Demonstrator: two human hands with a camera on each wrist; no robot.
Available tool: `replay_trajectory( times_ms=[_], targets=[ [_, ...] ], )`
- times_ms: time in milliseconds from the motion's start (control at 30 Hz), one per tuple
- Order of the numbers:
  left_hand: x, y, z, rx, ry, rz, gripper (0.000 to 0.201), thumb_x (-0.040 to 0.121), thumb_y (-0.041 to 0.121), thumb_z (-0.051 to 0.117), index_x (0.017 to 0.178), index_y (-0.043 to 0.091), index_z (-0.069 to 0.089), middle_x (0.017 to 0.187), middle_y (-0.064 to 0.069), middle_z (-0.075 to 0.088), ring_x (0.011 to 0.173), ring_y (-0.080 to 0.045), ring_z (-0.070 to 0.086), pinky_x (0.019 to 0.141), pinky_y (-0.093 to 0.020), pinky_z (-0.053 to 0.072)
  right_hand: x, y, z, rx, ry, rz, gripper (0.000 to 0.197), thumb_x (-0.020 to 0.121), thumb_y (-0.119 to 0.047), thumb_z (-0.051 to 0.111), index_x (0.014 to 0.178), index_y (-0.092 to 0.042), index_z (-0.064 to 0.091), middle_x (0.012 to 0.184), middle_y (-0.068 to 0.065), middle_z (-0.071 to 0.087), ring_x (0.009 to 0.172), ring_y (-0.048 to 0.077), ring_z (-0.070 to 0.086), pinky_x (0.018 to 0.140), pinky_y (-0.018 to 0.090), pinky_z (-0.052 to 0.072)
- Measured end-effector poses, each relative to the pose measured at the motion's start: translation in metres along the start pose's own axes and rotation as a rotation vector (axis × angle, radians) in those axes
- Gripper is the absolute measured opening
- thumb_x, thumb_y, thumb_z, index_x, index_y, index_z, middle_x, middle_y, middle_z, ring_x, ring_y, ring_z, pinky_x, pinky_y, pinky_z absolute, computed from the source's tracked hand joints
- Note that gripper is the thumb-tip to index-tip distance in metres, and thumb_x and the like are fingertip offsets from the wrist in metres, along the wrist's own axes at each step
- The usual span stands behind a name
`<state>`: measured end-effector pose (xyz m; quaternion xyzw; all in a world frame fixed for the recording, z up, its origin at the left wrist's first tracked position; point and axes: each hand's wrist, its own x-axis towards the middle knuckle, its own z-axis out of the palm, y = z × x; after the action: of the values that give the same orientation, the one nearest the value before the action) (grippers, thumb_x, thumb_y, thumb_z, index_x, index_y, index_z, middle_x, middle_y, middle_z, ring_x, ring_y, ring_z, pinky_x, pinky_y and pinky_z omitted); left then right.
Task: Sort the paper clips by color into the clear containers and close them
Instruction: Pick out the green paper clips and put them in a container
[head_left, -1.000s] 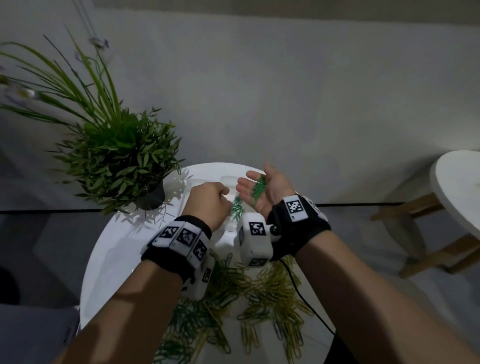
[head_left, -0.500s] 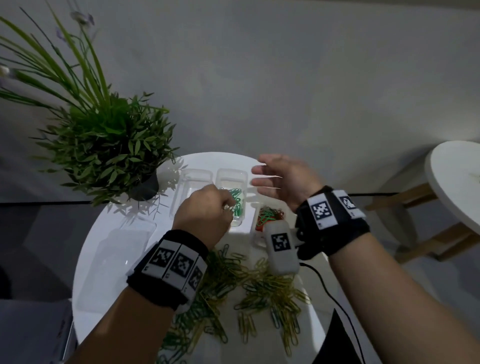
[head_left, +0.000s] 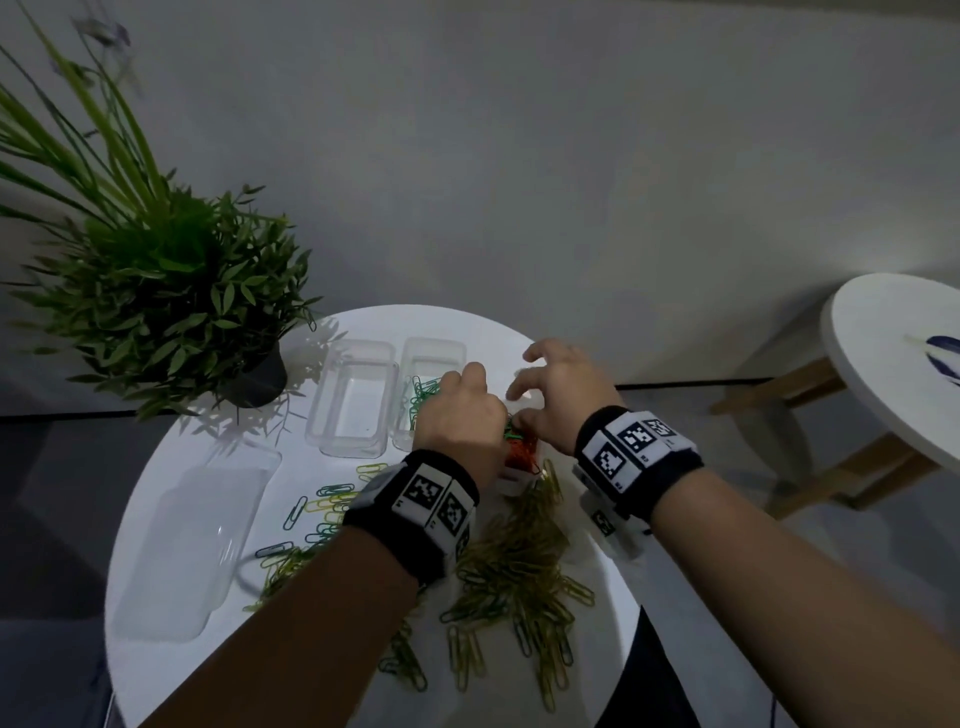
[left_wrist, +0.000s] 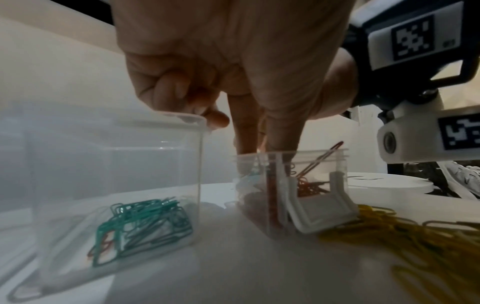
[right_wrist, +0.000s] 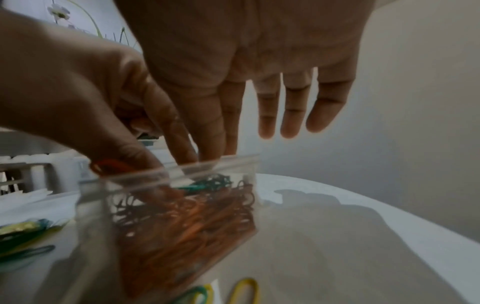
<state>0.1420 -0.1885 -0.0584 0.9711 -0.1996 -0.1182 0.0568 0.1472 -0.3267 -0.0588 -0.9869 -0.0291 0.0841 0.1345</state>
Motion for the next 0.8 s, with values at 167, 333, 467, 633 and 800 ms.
replay_trajectory(
  times_ms=[167, 333, 467, 633, 800],
  targets=[
    [0.005, 0.003, 0.004, -0.006, 0.027, -0.003, 0.034, 0.090, 0.041, 0.057, 0.113, 0.018, 0.067, 0.120, -0.004, 0.037, 0.116, -0.023, 0.038, 0.077, -0.032, 0.042, -0.003, 0.003, 0.007, 0.034, -0.009, 0.031, 0.012, 0.080, -0.019, 0.069, 0.090, -0.026, 0.070, 0.134, -0.004, 0.044, 0.119, 0.020, 0.040, 0.098, 0.041, 0.041],
    [0.011, 0.003, 0.007, 0.035, 0.032, 0.005, 0.027, 0.094, 0.032, 0.053, 0.111, 0.016, 0.066, 0.122, -0.005, 0.040, 0.116, -0.024, 0.039, 0.073, -0.031, 0.040, -0.005, 0.000, 0.006, 0.020, -0.069, 0.047, 0.019, 0.082, -0.025, 0.069, 0.099, -0.031, 0.073, 0.145, -0.005, 0.037, 0.129, 0.020, 0.034, 0.104, 0.043, 0.037],
    [0.011, 0.001, 0.009, 0.016, 0.047, 0.020, 0.027, 0.097, 0.028, 0.047, 0.108, 0.013, 0.066, 0.121, -0.006, 0.041, 0.114, -0.025, 0.041, 0.074, -0.033, 0.041, -0.006, 0.003, 0.006, 0.076, -0.052, 0.057, 0.021, 0.080, -0.023, 0.070, 0.099, -0.032, 0.072, 0.143, -0.006, 0.038, 0.129, 0.019, 0.035, 0.105, 0.040, 0.037],
    [0.004, -0.008, 0.002, -0.221, 0.093, -0.002, 0.027, 0.093, 0.037, 0.051, 0.103, 0.020, 0.069, 0.112, -0.004, 0.044, 0.107, -0.023, 0.045, 0.082, -0.038, 0.048, -0.011, 0.019, -0.004, 0.654, 0.082, 0.185, 0.033, 0.068, -0.013, 0.084, 0.093, -0.029, 0.070, 0.118, 0.001, 0.056, 0.097, 0.014, 0.054, 0.086, 0.030, 0.046],
    [-0.001, -0.025, -0.009, -0.572, 0.143, -0.096, 0.017, 0.087, 0.041, 0.063, 0.084, 0.025, 0.070, 0.105, 0.002, 0.048, 0.093, -0.016, 0.053, 0.082, -0.032, 0.045, -0.020, 0.023, -0.004, 0.930, 0.073, 0.276, 0.033, 0.073, 0.003, 0.076, 0.088, -0.025, 0.069, 0.091, 0.012, 0.064, 0.074, 0.020, 0.056, 0.084, 0.035, 0.052]
  ],
)
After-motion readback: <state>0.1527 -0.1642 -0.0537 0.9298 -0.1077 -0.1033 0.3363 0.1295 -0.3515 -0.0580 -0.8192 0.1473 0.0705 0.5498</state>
